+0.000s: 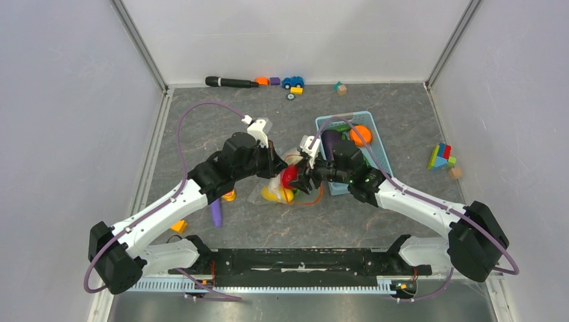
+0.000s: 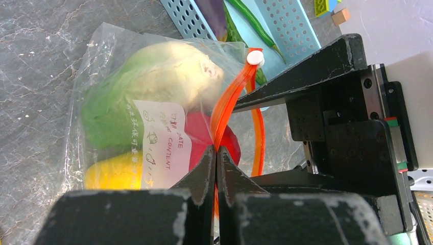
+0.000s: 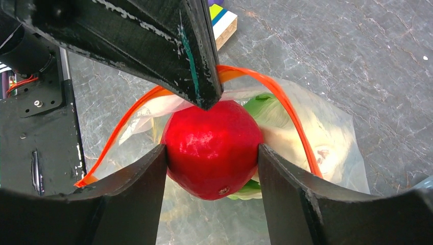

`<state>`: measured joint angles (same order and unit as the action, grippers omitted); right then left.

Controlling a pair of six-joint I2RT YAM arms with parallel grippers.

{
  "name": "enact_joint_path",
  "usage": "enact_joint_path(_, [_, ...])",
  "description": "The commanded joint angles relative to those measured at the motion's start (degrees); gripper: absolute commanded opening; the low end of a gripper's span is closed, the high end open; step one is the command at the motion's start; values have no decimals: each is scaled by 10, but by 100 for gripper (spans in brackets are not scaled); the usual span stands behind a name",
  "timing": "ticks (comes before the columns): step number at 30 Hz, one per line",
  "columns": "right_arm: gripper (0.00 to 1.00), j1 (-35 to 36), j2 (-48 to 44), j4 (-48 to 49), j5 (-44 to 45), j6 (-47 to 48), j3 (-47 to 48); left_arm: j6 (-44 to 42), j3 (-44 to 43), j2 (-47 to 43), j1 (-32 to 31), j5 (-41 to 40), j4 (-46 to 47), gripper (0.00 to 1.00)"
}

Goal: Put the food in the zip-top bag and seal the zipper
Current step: Place the fake fruit in the zipper food storage bag, then adjust the zipper food storage bag at the center of the board.

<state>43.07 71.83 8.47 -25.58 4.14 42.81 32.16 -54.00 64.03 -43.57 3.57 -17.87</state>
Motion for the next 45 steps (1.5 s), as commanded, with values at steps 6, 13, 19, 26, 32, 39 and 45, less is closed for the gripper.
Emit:
enact_joint_path(6, [77, 12, 24, 2, 22, -11, 39, 20, -8, -15, -1, 7, 19, 2])
enact_joint_path(13, [98, 15, 11, -23, 40, 9, 40, 21, -8, -16, 0, 0, 19, 2])
enact_joint_path(19, [98, 15, -14, -46, 56, 18, 41, 21, -8, -16, 0, -6, 19, 2])
enact_joint_path(26, [98, 15, -86, -52, 107, 9, 34, 21, -7, -20, -1, -11, 14, 2])
enact_joint_path(32, [98, 14, -144, -62, 250, -15, -3, 21, -2, -25, 0, -10, 16, 2])
enact_joint_path(39, [98, 11, -150, -130, 331, -64, -12, 23, 0, -24, -1, -4, 18, 2])
enact_joint_path(45, [90, 10, -127, -155, 274, -115, -33, 25, 1, -25, -1, -3, 17, 2])
